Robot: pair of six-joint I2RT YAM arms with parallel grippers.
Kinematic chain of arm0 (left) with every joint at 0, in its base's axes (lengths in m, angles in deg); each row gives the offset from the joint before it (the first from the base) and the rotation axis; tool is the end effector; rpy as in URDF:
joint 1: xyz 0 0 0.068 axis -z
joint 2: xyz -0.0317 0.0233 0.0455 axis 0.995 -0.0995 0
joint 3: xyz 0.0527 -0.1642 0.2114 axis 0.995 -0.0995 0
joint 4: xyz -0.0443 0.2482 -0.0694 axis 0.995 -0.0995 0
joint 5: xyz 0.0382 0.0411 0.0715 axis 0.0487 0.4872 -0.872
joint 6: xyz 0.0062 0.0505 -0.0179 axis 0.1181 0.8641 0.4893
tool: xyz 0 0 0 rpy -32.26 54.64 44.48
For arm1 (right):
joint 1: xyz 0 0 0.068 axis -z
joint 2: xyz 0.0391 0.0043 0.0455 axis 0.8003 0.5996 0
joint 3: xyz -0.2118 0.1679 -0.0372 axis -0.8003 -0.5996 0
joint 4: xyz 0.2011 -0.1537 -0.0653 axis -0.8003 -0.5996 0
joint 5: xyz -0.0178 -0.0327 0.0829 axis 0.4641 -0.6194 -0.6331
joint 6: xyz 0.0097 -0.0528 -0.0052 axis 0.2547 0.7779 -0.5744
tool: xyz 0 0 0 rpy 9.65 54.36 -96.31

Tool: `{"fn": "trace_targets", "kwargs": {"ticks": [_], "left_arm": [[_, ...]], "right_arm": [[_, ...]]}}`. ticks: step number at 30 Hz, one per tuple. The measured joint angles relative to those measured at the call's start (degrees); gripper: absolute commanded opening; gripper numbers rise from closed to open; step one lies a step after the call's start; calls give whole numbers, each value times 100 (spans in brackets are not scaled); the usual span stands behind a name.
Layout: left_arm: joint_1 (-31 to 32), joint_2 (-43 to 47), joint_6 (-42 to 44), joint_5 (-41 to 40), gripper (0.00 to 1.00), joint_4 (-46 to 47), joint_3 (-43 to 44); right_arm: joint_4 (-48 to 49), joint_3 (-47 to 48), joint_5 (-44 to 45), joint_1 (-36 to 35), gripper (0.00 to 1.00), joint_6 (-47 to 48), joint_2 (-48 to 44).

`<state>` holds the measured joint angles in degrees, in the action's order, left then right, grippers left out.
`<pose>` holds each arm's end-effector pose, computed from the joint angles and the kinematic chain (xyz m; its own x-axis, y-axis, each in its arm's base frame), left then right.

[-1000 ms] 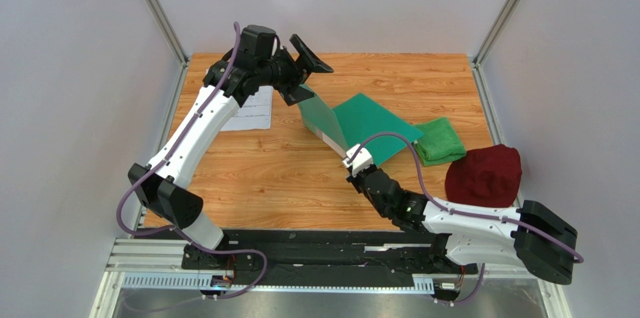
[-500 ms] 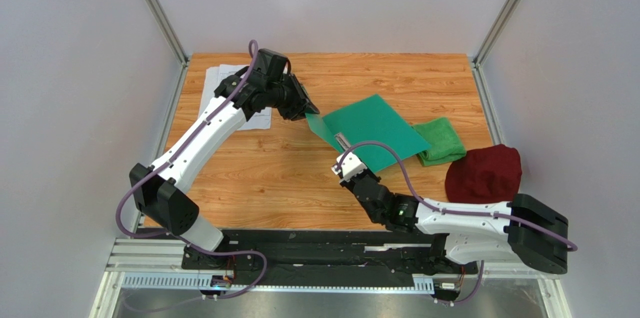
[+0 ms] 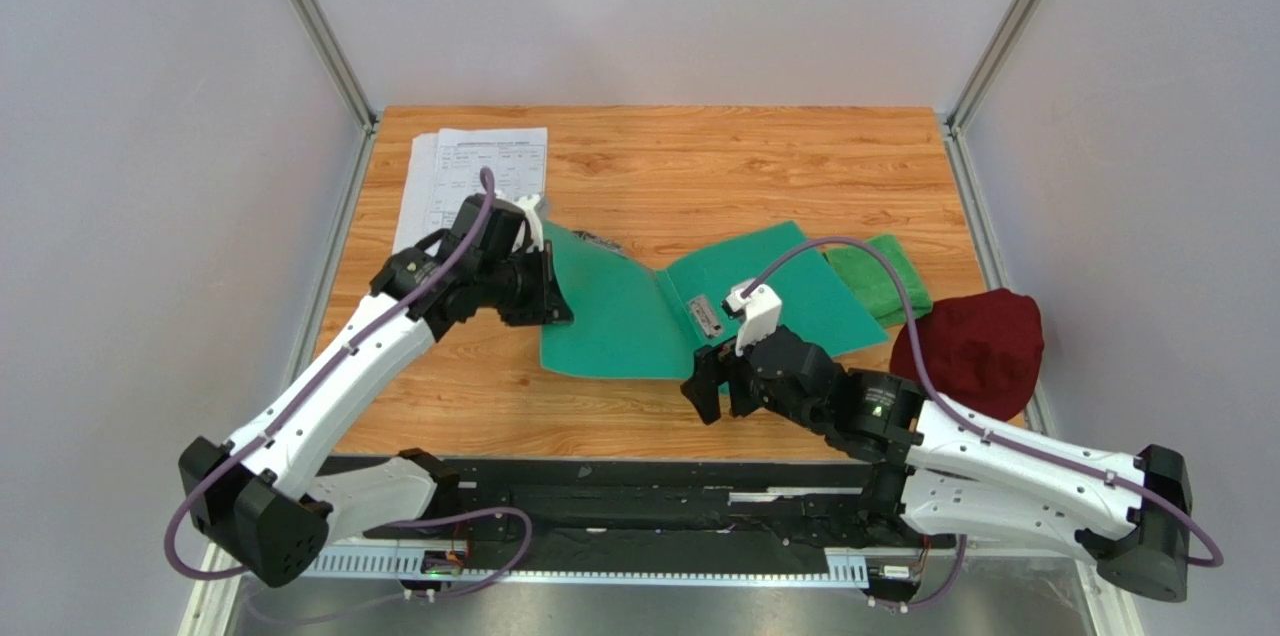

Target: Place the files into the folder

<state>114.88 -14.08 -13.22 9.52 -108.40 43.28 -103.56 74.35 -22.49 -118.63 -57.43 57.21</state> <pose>0.1976 -0.1251 0.3315 -0.8879 -0.1281 -0.4418 0.1207 0.8619 -0.4924 0.0884 0.1647 0.2597 -0.5335 -0.2118 -0.8189 -0.5723 0.8032 0.1651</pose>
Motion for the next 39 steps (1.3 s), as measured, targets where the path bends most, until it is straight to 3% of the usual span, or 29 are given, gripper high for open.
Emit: {"fn": "trace_targets", "kwargs": {"ticks": [4,6,9,15,19,27,32,36,39], "left_arm": [[-4,461,337,-313,0,24,-706],[-2,525,463,-466,0,-55,-833],[-2,516,566,-651,0,-188,-844],[-22,28,422,-962,0,-350,-820],[-85,-133,63,-1189,0,-358,-861],[-859,933,-999,-1207,0,-39,-1982],[-1150,754,-1128,-866,0,334,-2151],[-1226,509,-1110,-643,0,708,-2186],[-1633,181,-1062,-382,1,817,-2186]], "right_arm": [[-291,42,-872,225,82,-452,-149],[-216,31,-1316,271,89,-597,-284],[28,-63,-1882,293,90,-721,-522],[2,-326,-1606,407,88,-1150,-614],[-22,-133,-1440,1075,84,-1298,-4],[323,87,-1932,2680,65,-1049,1996],[380,393,-2013,2914,64,-780,3154],[503,603,-1963,2981,65,-614,3602],[686,745,-2061,3167,65,-612,3858]]}}
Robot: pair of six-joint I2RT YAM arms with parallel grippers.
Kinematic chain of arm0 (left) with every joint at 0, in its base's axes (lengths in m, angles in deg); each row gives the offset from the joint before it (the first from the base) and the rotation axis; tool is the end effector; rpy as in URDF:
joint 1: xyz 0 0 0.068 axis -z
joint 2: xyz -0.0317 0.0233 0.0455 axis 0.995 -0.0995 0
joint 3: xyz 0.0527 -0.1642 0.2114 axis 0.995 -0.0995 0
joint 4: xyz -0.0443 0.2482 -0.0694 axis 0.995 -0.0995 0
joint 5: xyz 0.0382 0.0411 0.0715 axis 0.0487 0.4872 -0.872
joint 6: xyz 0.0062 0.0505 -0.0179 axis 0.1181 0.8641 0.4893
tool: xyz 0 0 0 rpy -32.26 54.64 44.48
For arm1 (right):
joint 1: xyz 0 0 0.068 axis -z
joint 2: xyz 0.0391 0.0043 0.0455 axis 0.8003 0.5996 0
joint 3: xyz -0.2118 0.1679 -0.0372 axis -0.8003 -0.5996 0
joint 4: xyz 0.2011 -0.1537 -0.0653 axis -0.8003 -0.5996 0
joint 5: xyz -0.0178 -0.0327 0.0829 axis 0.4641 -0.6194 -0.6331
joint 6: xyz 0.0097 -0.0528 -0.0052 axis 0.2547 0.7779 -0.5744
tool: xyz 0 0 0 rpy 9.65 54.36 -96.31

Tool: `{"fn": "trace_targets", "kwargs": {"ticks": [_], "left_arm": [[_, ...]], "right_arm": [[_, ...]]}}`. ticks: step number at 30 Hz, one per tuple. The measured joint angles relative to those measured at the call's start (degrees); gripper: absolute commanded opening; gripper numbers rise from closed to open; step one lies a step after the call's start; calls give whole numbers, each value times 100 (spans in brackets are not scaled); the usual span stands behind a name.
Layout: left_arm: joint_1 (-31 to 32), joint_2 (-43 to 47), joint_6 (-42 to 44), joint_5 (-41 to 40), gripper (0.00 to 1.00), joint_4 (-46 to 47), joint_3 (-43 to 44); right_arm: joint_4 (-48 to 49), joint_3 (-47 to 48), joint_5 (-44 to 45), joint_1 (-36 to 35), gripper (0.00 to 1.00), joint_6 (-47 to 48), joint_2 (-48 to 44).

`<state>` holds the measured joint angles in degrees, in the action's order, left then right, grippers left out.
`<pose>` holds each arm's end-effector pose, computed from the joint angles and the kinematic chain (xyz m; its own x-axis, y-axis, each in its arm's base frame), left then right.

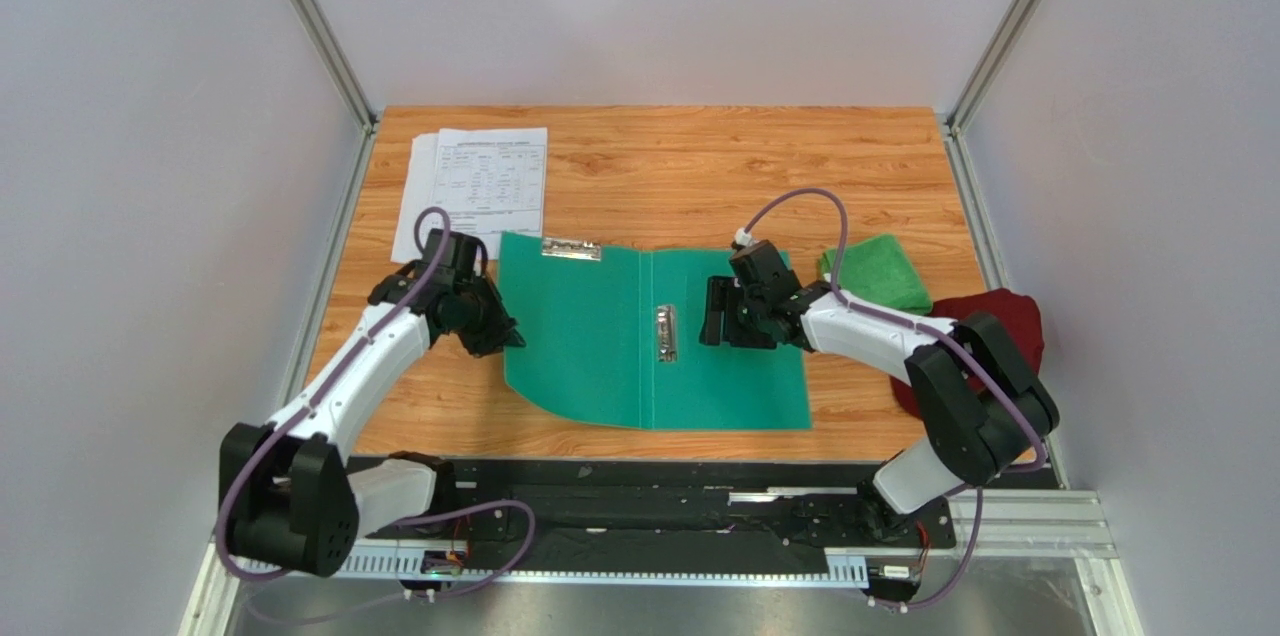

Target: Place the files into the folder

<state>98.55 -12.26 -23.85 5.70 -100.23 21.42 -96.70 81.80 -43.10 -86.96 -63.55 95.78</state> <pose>0.2049 -0.0569 0.2275 -0.8146 -0.5239 -0.2489 -0.3974 0.8166 -0.4186 0.2363 0.1589 0.1602 -0.9070 0.0138 -0.4209 -0.1114 0.9560 0.2715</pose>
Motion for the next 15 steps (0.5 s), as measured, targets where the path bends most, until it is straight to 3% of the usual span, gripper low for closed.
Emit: {"fn": "trace_targets", "kwargs": {"ticks": [2,3,5,6,10,15], "left_arm": [[-520,-278,79,245,29,31,-13],[-745,-378,151,341,48,22,-26],[-1158,-487,339,492,59,-70,-63],[-1279,-466,413,505,80,-153,-63],[-1392,127,645,651,83,-365,-31],[-1390,1003,850,942,73,-846,892]], "right_arm": [[232,13,-105,144,64,-26,79],[330,13,-149,186,64,-48,118],[549,15,-295,240,64,-66,203],[638,17,-352,245,64,-63,232],[859,46,-570,247,64,-50,334],[520,289,-568,197,66,216,404]]}}
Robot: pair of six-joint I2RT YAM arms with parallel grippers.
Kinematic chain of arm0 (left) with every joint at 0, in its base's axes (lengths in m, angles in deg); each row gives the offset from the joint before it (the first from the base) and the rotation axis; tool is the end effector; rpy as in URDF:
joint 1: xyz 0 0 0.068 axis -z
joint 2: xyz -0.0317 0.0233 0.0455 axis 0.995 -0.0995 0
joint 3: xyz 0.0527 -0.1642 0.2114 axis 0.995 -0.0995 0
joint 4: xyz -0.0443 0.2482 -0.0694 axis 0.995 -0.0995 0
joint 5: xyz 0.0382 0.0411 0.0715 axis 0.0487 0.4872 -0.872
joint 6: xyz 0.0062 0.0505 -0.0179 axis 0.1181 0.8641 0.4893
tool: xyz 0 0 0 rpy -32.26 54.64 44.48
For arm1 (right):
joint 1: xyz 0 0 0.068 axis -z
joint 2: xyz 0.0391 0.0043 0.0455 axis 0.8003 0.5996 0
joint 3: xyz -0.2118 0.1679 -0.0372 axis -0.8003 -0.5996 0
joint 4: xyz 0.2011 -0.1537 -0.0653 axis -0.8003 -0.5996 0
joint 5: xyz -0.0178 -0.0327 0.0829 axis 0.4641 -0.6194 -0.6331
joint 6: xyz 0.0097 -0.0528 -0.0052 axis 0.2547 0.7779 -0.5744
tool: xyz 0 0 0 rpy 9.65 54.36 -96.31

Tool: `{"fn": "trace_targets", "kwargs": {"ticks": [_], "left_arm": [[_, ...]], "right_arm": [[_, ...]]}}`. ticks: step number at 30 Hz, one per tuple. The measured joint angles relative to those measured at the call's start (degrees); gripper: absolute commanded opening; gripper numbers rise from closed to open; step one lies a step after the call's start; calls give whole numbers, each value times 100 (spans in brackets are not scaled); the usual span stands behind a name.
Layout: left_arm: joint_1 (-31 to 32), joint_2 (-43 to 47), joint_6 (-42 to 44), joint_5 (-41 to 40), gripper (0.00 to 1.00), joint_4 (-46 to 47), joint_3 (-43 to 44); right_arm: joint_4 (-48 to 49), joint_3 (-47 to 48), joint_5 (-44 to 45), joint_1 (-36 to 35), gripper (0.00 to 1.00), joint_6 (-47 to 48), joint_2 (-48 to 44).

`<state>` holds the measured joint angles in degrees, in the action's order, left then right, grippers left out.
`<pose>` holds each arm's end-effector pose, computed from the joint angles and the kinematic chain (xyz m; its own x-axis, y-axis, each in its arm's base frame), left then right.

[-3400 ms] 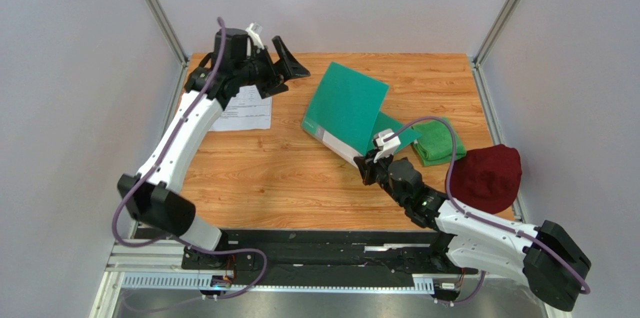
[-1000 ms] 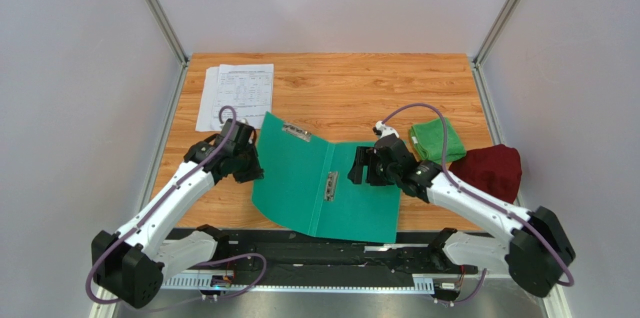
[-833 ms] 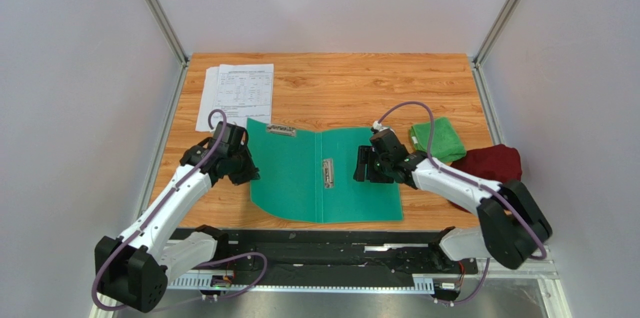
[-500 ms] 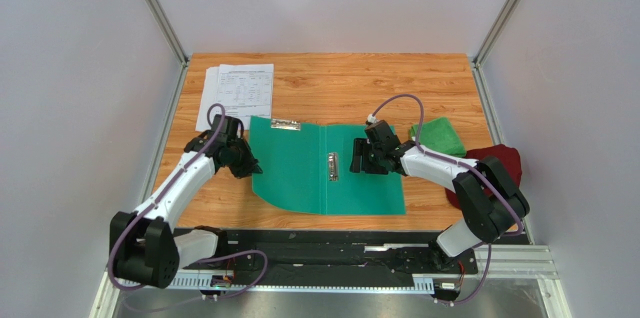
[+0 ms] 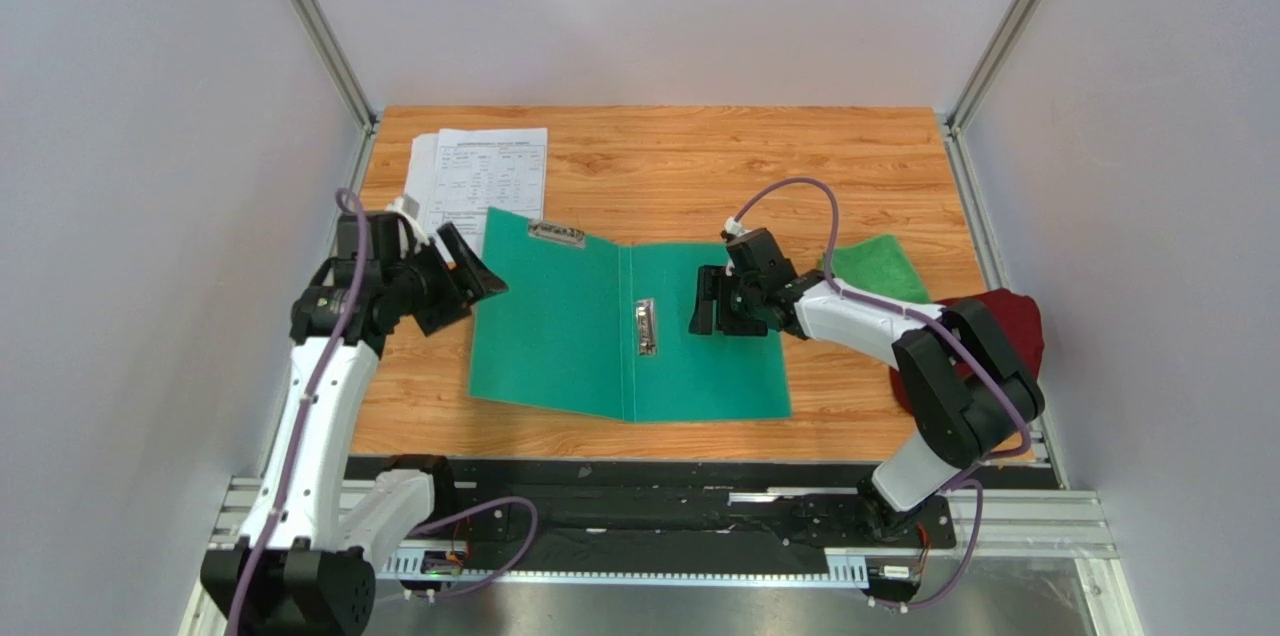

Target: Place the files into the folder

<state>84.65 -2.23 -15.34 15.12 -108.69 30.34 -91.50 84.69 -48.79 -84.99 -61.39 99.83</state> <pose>0.1844 -0.0116 0.2997 -0.7357 -0.5724 -0.3621 -0.3204 0.7651 -0.5585 0.2589 0.1656 0.1601 -0.8961 0.0089 -0.4438 -0.1670 0.9196 0.3555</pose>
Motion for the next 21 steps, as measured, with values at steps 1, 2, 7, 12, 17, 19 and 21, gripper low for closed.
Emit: {"fn": "trace_targets", "kwargs": {"ticks": [1,2,7,12,17,19,21], "left_arm": [[0,133,24,92,70,-11,262],[0,260,37,208,68,-11,525],[321,616,-216,678,63,376,1032],[1663,-317,-640,557,43,1215,933],[2028,-2496,-697,269,36,2238,671],[2028,-3073,-713,186,34,2470,361],[2063,-3423,-710,109,32,2562,157]], "right_arm": [[-155,85,17,-26,66,81,0],[-247,146,17,-42,67,146,-2],[-671,529,15,-184,69,345,-9],[-584,789,-433,-385,65,149,-11],[254,501,-1047,-448,40,-490,-9],[638,319,-1287,-448,32,-682,17],[892,208,-1449,-448,30,-800,76]]}}
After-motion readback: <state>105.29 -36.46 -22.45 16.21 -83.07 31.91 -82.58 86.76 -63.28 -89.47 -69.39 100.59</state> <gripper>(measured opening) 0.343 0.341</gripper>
